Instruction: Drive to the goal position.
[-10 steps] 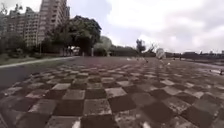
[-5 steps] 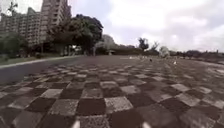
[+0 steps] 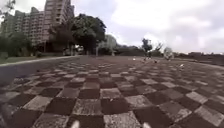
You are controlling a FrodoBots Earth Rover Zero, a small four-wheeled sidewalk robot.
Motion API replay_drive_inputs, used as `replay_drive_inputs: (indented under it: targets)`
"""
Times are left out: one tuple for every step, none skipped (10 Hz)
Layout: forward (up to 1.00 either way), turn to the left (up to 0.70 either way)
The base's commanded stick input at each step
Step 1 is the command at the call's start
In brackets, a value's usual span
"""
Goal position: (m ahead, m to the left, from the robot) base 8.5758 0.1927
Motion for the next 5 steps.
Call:
replay_drive_inputs:
  targets:
    - [0.85,0.11]
    - [0.85,0.11]
    - [0.85,0.11]
    - [0.85,0.11]
    - [0.85,0.11]
